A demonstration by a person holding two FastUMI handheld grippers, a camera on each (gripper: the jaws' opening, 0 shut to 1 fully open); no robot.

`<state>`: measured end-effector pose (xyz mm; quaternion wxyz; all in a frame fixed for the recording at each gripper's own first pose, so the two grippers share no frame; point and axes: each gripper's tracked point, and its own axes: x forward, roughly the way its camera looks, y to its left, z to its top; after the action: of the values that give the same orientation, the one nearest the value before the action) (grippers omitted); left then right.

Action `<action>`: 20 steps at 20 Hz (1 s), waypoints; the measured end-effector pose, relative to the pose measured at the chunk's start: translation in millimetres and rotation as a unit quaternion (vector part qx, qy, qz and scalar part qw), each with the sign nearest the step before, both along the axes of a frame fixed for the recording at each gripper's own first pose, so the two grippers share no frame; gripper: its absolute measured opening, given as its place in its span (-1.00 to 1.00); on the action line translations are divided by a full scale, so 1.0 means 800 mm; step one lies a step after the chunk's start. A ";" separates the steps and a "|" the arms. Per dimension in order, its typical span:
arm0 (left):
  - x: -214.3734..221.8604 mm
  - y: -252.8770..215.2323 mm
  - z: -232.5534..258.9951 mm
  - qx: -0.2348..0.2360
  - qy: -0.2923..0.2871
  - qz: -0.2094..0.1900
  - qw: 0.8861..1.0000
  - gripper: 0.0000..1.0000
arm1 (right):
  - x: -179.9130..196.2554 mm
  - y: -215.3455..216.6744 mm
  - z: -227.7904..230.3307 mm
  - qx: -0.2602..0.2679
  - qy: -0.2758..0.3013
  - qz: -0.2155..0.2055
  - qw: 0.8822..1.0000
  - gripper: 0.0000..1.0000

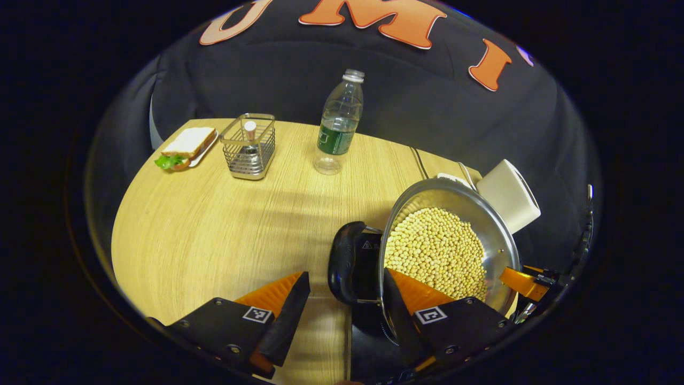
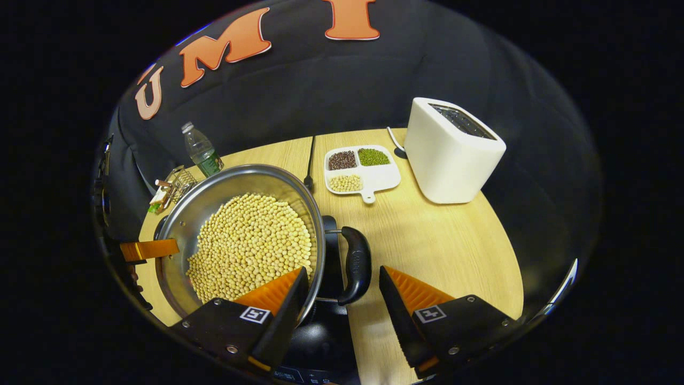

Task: First push the handle of the pot to place it horizontally, then grasp the pot with both hands and set it on the induction cooktop.

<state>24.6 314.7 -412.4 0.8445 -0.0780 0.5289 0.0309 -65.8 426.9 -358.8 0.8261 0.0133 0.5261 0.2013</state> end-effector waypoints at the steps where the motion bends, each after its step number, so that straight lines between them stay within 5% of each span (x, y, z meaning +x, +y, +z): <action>1: 0.001 0.001 0.011 0.007 -0.008 -0.006 1.000 0.63 | 0.004 -0.004 0.006 0.000 -0.011 0.001 1.000 0.66; 4: 0.021 -0.001 0.058 0.048 -0.057 -0.016 0.997 0.60 | 0.018 -0.016 0.023 0.002 -0.044 -0.004 0.999 0.67; 9: 0.048 -0.025 0.170 0.124 -0.176 -0.079 0.973 0.54 | 0.066 -0.046 0.103 0.030 -0.144 -0.047 0.988 0.70; 15: 0.097 0.003 0.310 0.094 -0.274 0.000 0.957 0.55 | 0.127 -0.042 0.231 0.057 -0.308 -0.071 0.947 0.68; 20: 0.110 0.048 0.427 0.107 -0.348 0.034 0.931 0.53 | 0.135 -0.025 0.343 0.093 -0.387 -0.062 0.915 0.72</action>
<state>112.6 353.0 -70.7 0.9773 -0.0115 0.1925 0.0871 42.3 406.9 -84.0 0.9710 0.0440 0.1421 0.1871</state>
